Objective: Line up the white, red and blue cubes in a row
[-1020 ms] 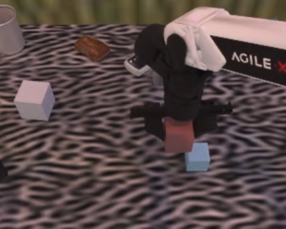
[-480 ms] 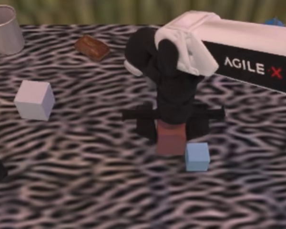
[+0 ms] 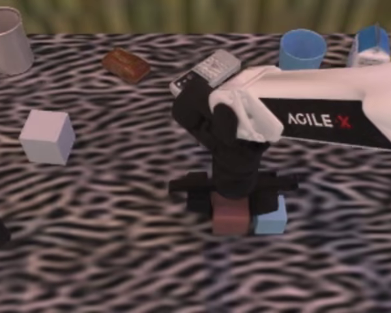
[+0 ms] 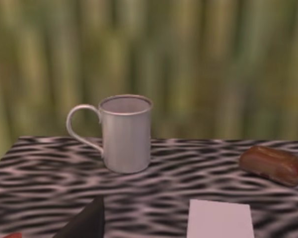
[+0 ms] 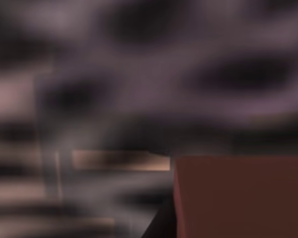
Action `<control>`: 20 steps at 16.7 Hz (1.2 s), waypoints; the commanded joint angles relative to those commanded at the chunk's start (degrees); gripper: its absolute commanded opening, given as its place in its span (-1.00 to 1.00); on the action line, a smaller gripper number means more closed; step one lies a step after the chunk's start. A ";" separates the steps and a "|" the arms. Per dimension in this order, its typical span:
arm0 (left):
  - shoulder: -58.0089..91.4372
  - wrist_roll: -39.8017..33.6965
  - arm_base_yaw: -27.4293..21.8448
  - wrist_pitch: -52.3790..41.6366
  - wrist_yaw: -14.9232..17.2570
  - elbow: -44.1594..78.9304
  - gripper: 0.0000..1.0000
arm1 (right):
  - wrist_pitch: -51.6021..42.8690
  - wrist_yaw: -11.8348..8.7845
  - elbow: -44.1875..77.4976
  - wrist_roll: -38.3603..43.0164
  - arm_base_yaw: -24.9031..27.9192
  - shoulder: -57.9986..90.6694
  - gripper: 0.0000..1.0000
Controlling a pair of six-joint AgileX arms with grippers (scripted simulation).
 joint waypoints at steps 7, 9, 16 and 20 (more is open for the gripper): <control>0.00 0.00 0.00 0.00 0.00 0.00 1.00 | 0.00 0.00 0.00 0.00 0.00 0.00 -0.40; 0.00 0.00 0.00 0.00 0.00 0.00 1.00 | 0.00 0.00 0.00 0.00 0.00 0.00 -0.10; 0.00 0.00 0.00 0.00 0.00 0.00 1.00 | 0.00 0.00 0.00 0.00 0.00 0.00 0.96; 0.00 0.00 0.00 0.00 0.00 0.00 1.00 | 0.00 0.00 0.00 0.00 0.00 0.00 1.00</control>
